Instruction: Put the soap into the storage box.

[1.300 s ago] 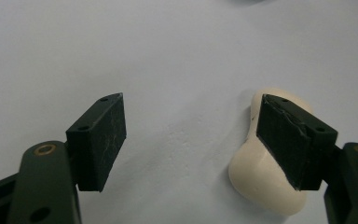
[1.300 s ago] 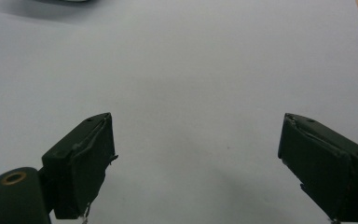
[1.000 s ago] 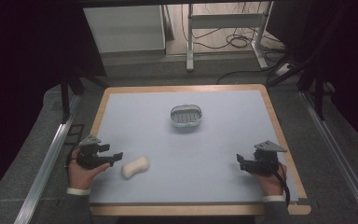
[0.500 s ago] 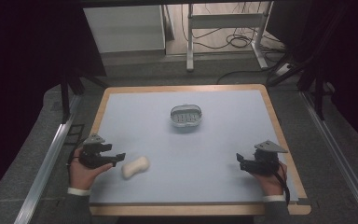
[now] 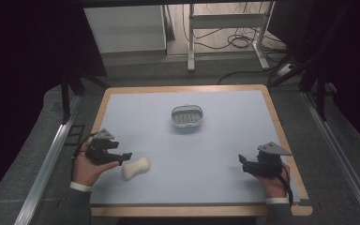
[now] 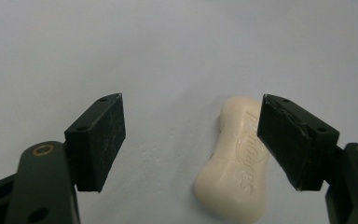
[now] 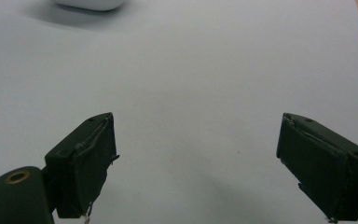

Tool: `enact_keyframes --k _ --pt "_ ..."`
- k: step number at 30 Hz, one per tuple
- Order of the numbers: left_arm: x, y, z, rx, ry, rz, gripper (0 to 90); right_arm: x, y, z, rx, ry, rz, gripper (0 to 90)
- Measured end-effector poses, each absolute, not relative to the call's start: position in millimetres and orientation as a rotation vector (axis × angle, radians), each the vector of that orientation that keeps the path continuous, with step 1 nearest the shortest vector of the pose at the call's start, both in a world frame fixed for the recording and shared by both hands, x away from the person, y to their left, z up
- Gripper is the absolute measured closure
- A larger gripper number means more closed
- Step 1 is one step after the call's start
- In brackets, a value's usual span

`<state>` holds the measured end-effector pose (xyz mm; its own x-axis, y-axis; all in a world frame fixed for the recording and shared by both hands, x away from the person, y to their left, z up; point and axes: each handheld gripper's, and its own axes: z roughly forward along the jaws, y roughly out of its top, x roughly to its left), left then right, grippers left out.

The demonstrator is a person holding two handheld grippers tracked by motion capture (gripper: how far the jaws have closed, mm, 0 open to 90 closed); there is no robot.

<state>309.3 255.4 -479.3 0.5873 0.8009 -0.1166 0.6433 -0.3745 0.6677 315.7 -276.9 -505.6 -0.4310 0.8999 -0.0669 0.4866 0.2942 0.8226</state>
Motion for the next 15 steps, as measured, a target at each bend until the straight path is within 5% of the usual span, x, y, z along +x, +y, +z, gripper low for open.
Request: enact_keyframes --k 15 --pt "305 240 -477 2.224 1.067 0.265 25.5 315 -275 -506 1.195 2.047 1.036 12.6"
